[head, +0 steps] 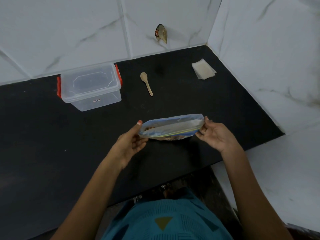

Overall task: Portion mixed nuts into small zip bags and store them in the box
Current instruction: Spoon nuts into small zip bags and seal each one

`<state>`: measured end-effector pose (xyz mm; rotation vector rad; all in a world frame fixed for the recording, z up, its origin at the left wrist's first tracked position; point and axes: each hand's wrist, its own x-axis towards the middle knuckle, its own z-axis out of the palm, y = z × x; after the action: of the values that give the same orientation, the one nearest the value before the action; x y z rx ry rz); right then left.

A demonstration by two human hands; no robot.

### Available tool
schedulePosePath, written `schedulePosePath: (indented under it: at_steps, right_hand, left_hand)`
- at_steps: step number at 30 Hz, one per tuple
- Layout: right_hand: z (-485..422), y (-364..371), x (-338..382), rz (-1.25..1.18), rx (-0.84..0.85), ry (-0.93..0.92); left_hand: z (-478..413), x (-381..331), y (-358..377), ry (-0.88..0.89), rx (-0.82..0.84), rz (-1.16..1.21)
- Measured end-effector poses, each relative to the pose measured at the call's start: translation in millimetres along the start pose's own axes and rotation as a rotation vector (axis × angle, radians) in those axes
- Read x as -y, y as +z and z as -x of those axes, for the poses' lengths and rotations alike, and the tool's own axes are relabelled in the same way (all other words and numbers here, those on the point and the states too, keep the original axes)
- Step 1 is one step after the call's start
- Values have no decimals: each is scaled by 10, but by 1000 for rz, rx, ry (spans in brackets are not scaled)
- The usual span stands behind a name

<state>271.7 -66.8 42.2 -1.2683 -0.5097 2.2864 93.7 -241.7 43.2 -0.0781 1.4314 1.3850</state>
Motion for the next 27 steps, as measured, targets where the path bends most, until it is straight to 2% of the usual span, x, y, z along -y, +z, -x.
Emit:
schedulePosePath:
  at_steps: [5, 8, 10, 12, 14, 16, 21, 27]
  right_hand:
    - [29, 43, -11, -75, 55, 27]
    - [63, 53, -27, -40, 162, 39]
    - [79, 67, -36, -23, 165, -8]
    - [90, 74, -31, 162, 88, -101]
    - [136, 95, -21, 569, -40, -245]
    - [156, 104, -19, 866, -122, -381]
    - [158, 110, -55, 1123, -233, -539]
    - [217, 217, -140, 1424, -359, -610]
  left_hand:
    - [11, 1, 37, 64, -110, -126]
    - [21, 1, 73, 147, -144, -212]
    - [23, 16, 77, 233, -190, -323]
    - [11, 39, 58, 322, -232, -481]
    - [-2, 59, 39, 374, -260, -640]
    - [-10, 62, 49, 429, -287, -738]
    - [11, -33, 157, 619, -309, -904]
    - [19, -65, 240, 692, -368, -1023]
